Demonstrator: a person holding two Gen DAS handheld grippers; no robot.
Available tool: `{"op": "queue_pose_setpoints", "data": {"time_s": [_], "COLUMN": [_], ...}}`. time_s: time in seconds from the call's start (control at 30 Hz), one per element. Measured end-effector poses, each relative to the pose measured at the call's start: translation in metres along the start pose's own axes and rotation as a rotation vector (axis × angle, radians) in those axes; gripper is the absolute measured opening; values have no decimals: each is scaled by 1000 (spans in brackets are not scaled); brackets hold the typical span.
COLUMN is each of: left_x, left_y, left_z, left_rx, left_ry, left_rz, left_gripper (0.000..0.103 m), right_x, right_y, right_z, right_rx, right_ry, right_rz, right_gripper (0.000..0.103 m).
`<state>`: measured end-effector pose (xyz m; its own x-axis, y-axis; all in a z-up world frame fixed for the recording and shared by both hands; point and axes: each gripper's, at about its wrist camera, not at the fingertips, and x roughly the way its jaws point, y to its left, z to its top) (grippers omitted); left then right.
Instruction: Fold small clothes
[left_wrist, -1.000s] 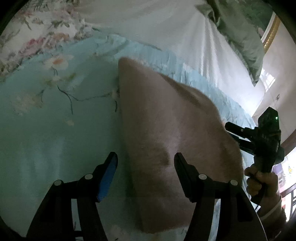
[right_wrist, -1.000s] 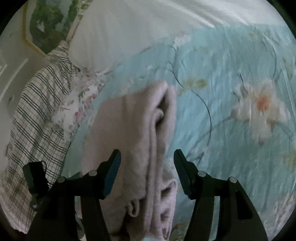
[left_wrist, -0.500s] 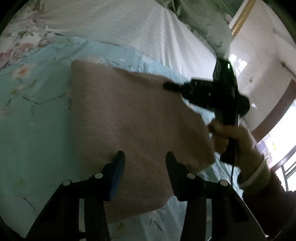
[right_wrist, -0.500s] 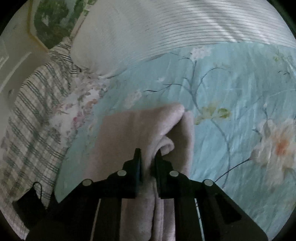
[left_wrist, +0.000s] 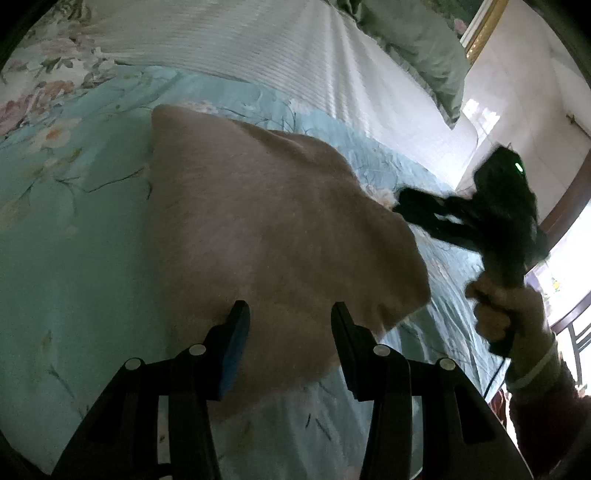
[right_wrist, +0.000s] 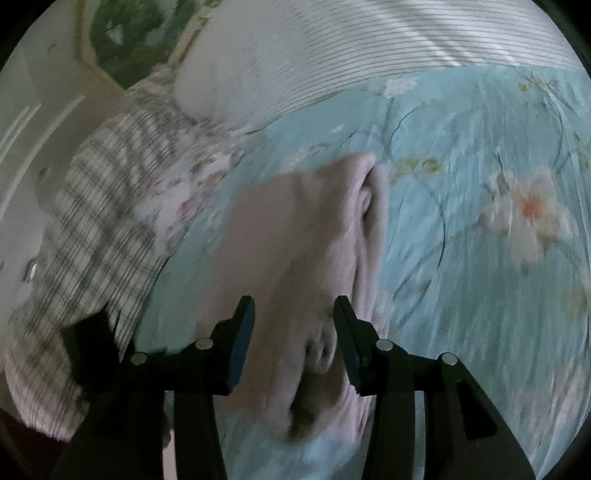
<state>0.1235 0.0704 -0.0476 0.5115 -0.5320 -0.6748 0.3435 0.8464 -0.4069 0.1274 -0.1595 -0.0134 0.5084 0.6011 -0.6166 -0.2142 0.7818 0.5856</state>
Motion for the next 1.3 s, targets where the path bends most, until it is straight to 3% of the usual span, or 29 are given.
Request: {"op": "queue_pose_setpoints", "data": {"time_s": [0.1,0.2,0.23,0.3,0.37,0.6,0.9,1.1,1.17,1.3], "left_x": [-10,-12,-12,-9,-6,1,1,-18,-16,-3], "left_y": [0,-4,-6,-8,-5,8,3,-7,-5,-1], "left_z": [-8,-15,-17,-21,-23,-28,-28,-8,4,24], "left_rx": [6,28,34,46,47,46,80,95,65,20], "left_ry": [-6,1,3,15,25,50,84,38,22,-3], "left_rz": [-19,-30,-29,-37,-35,-19,22,-21,-36,-5], "left_gripper": [45,45,45,45,45,40,40,41,42,42], "right_x": [0,16,20,20,15,17,1,-37,-31,10], "right_y": [4,4,2,-3,-6,-28,-35,-4,10,29], "right_z": [-25,-44,-47,-48,-48,-61,-66,-36,-22,-8], "right_rx": [-16,-36,-31,1,30,23,73,49,16,-59], "right_ry": [55,119,131,117,97,134,88,-93,-106,-52], "right_rz": [18,-42,-60,-44,-20,-192,-220,-174,-139,-134], "right_gripper": [46,45,43,25,21,21,30,30,30,30]}}
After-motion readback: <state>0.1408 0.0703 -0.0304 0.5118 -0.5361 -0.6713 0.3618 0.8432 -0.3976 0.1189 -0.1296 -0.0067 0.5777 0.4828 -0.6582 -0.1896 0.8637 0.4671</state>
